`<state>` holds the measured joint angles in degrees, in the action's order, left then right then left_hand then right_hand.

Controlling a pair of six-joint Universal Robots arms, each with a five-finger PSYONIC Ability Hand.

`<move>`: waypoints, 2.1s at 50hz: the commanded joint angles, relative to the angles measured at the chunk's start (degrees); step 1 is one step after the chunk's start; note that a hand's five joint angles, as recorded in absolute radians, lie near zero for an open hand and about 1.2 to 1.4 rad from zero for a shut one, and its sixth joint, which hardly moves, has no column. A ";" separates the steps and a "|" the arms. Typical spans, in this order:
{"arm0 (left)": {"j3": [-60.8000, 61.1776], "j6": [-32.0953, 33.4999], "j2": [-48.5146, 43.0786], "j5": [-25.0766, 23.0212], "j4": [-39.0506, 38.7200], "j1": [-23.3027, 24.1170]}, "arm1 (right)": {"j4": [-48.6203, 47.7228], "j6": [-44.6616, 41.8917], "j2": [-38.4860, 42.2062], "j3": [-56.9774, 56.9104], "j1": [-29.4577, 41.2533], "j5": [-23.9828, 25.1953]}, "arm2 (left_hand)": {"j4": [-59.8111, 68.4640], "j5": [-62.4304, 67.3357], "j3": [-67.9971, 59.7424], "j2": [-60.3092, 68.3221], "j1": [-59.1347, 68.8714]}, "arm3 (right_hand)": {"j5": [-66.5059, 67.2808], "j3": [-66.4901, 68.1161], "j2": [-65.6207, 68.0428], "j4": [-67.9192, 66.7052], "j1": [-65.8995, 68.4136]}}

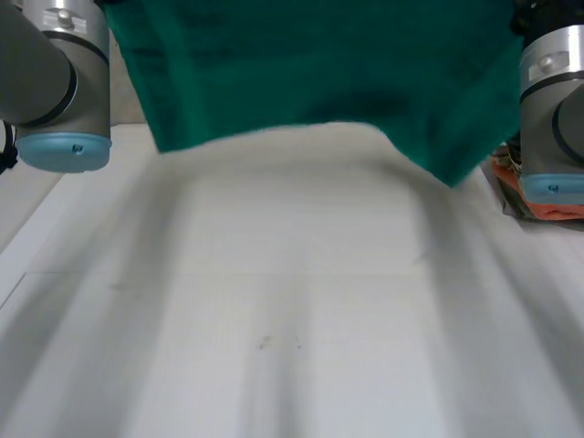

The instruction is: Fold the laundry.

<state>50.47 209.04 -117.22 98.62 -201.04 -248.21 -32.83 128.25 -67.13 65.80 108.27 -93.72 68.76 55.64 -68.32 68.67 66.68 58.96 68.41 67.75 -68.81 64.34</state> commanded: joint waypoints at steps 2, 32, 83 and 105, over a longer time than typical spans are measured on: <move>20.17 -5.05 5.42 0.08 -0.67 -1.57 | 8.56 2.00 -0.20 11.09 1.69 3.19 | 11.24 14.36 -11.68 11.33 13.32 | 11.04 11.59 12.25 -11.19 15.66; 46.03 -6.46 4.63 -3.00 -8.84 -1.57 | 32.04 16.88 8.41 17.87 -10.27 19.71 | 11.24 14.36 -11.68 11.33 13.32 | -37.34 -36.79 -36.12 37.19 -32.72; 48.84 -5.84 13.94 -2.73 -7.44 -1.31 | 38.19 -1.51 9.22 11.27 -9.65 26.92 | 11.24 14.36 -11.68 11.33 13.32 | 11.04 11.59 12.25 -11.19 15.66; 66.06 7.95 37.42 -8.79 26.40 -2.98 | 63.50 -5.63 -18.57 30.00 -22.48 16.99 | 11.24 14.36 -11.68 11.33 13.32 | 11.04 11.59 12.25 -11.19 15.66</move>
<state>112.22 211.62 -81.67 93.18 -178.34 -251.29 23.60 126.91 -84.71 93.25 87.39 -77.21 68.77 56.28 -68.44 68.74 66.68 58.05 68.18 67.69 -68.77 63.91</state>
